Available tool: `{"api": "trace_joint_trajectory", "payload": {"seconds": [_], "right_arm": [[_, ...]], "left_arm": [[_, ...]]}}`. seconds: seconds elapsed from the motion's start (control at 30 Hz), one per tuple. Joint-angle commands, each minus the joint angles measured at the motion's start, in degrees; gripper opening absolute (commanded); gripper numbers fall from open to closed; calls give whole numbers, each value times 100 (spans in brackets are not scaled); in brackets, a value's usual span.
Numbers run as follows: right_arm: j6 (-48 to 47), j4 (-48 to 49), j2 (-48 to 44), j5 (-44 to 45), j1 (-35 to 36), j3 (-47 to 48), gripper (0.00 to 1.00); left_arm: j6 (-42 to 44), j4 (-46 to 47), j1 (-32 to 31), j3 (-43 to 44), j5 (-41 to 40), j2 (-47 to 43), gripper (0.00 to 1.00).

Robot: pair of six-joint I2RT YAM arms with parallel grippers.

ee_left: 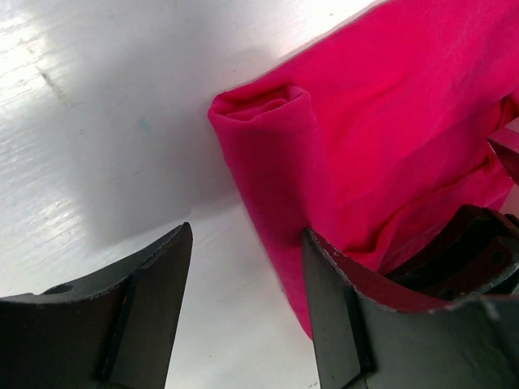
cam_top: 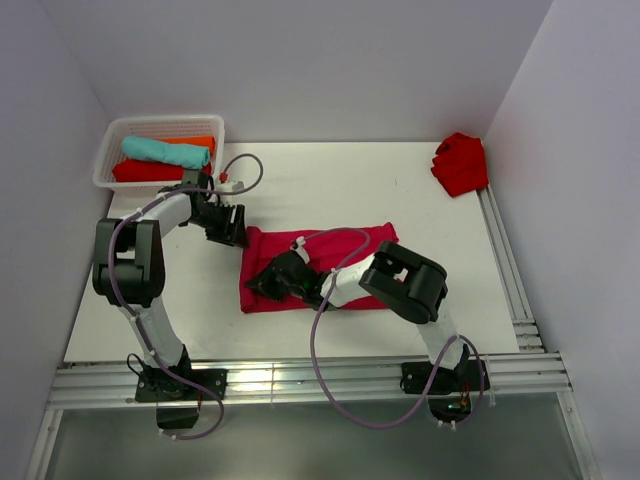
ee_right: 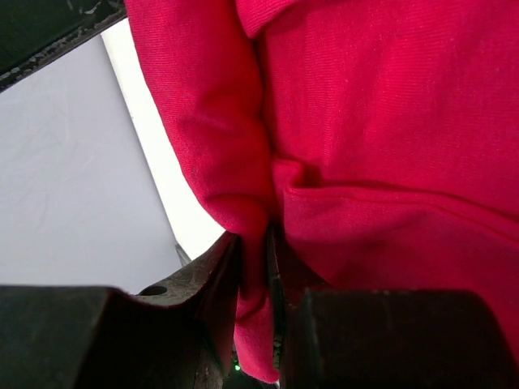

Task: Roll the t-shirts
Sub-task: Roll the tshirt

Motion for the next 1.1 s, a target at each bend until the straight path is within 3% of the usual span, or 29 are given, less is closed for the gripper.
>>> {"api": "trace_joint_trajectory", "payload": {"seconds": [0.0, 0.27, 0.5, 0.8, 1.07], "right_arm": [[127, -13, -141, 66, 15, -92, 24], [22, -364, -325, 381, 15, -110, 38], [-470, -2191, -800, 1382, 217, 382, 43], [-1068, -4521, -888, 2605, 586, 1814, 44], [-1726, -5830, -28, 3019, 630, 3545, 44]], "left_arm": [[34, 318, -87, -36, 136, -41, 62], [-282, 573, -306, 34, -214, 249, 59], [-511, 740, -508, 43, -786, 267, 57], [-511, 697, -728, 140, -1217, 258, 57], [-511, 600, -816, 272, -1340, 310, 57]]}}
